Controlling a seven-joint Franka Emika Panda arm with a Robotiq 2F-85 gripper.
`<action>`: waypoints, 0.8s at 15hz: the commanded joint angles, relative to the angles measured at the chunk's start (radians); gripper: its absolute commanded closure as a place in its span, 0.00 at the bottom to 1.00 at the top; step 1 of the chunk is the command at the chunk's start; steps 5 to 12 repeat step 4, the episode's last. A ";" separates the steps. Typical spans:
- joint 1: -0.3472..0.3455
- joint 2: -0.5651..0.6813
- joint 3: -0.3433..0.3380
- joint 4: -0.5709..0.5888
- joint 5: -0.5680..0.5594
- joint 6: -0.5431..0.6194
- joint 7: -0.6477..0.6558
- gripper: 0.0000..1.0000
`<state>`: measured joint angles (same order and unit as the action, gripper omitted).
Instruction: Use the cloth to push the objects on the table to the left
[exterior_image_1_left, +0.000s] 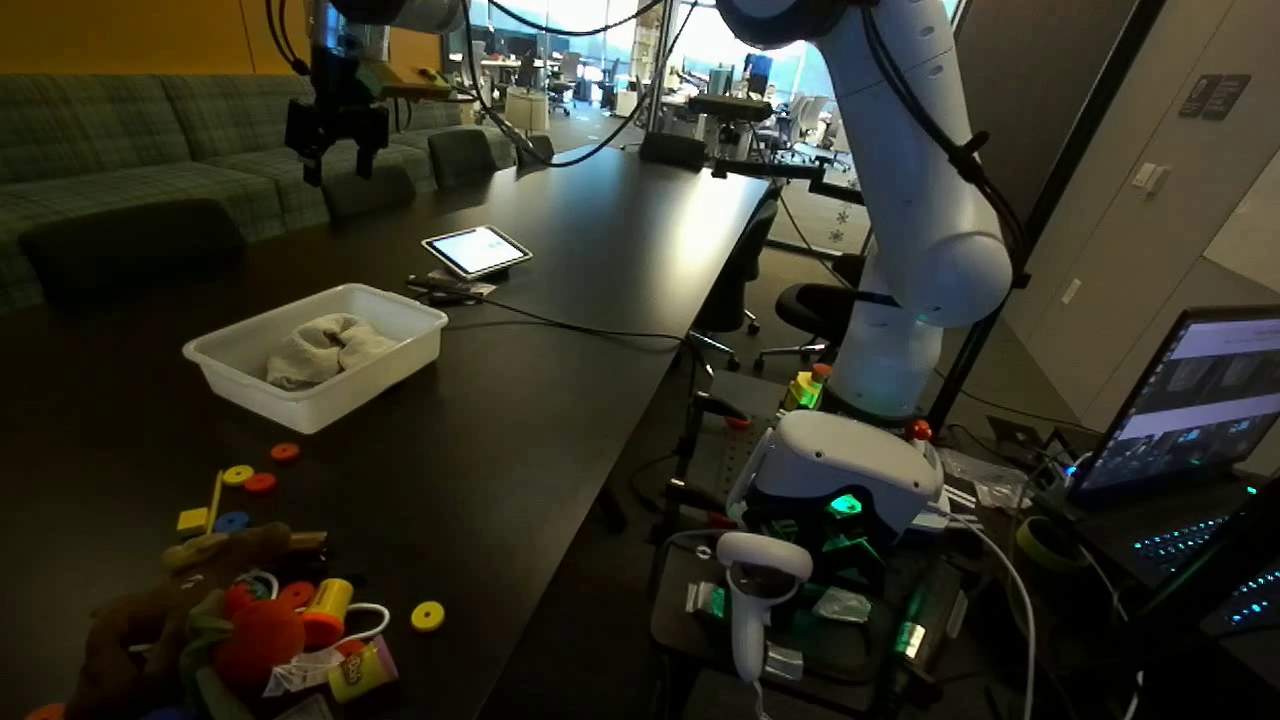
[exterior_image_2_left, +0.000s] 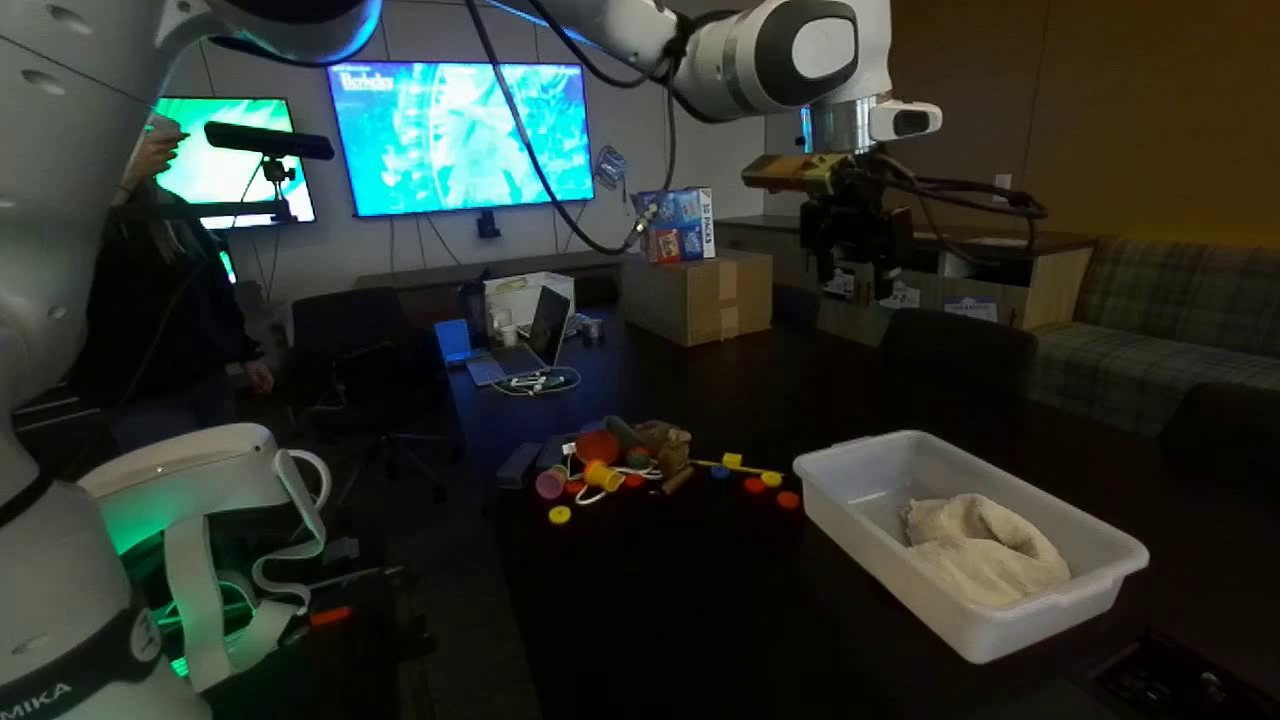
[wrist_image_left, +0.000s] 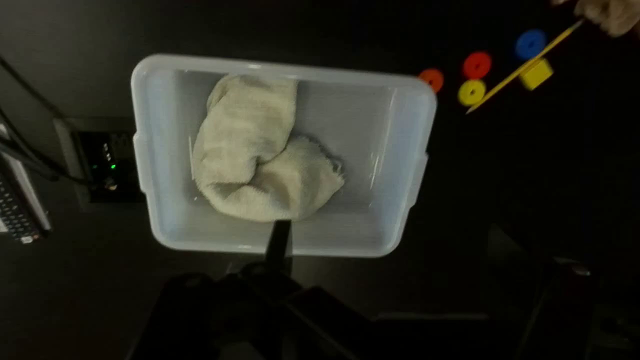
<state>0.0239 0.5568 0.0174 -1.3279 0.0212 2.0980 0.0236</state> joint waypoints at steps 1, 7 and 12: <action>-0.035 -0.206 0.050 -0.242 0.075 -0.053 -0.125 0.00; -0.012 -0.164 0.029 -0.188 0.061 -0.066 -0.104 0.00; -0.012 -0.164 0.029 -0.188 0.061 -0.066 -0.104 0.00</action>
